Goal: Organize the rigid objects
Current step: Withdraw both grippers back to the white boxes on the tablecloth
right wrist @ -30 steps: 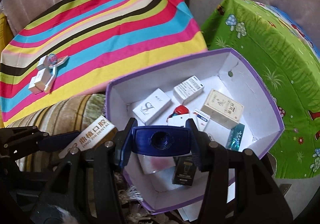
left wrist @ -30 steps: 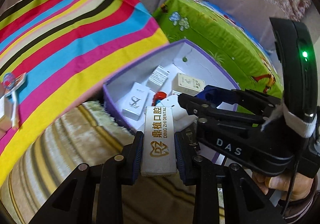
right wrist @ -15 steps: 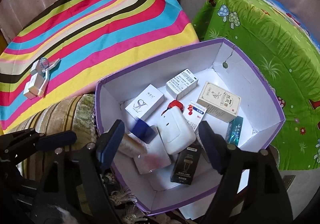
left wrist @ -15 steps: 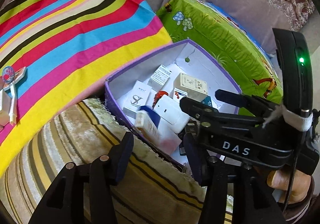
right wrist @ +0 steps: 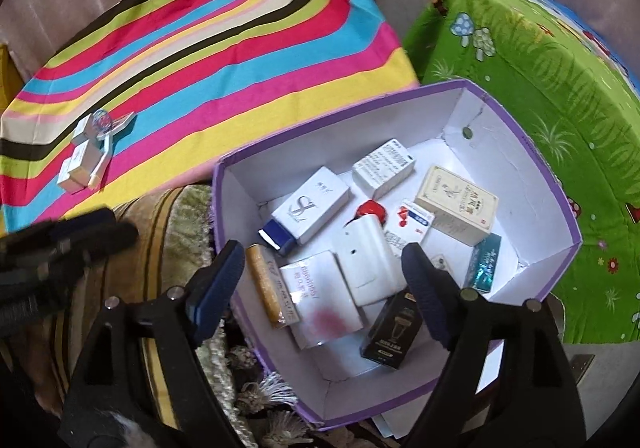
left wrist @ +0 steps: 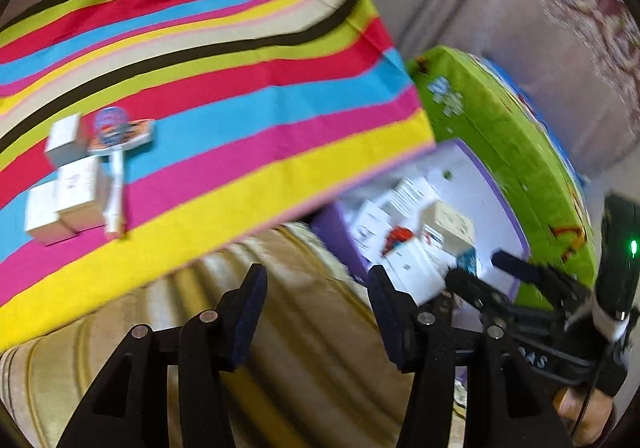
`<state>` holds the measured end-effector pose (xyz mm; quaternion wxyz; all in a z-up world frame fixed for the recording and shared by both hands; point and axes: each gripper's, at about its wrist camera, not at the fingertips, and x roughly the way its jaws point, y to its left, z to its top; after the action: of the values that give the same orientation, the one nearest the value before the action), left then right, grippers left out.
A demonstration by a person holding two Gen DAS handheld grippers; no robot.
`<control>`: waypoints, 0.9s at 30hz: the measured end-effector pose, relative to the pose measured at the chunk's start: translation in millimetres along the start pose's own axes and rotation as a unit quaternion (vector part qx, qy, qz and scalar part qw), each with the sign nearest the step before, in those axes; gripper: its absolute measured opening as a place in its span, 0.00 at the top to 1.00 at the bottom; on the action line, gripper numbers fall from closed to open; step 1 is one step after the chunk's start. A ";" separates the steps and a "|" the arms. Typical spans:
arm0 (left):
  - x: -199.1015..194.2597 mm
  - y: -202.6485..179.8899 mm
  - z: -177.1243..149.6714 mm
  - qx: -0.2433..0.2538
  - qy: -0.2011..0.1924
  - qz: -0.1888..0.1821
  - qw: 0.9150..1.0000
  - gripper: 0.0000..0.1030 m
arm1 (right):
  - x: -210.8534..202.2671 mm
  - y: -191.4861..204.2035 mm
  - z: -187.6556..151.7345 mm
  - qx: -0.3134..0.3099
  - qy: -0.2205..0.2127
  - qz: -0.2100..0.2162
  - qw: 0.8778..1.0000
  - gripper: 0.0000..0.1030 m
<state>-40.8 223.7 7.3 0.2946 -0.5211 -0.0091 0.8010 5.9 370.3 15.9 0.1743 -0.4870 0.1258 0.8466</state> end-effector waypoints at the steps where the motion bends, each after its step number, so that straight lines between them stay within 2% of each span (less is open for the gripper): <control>1: -2.1 6.2 0.7 -0.007 -0.003 0.004 1.000 0.48 | 0.2 2.9 -0.3 -0.003 0.001 0.002 1.000 0.19; 17: -39.5 95.9 0.7 -0.086 -0.033 0.073 0.993 0.45 | -3.3 58.7 2.9 -0.064 0.000 0.022 0.998 0.18; 27: -49.8 150.1 -0.5 -0.116 -0.025 0.112 0.987 0.45 | 4.5 98.5 8.1 -0.112 0.001 0.036 0.993 0.18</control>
<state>-95.8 75.6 0.1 0.1402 -0.5293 -0.0513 0.8352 -43.7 284.8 20.2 0.0880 -0.4994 0.0478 0.8606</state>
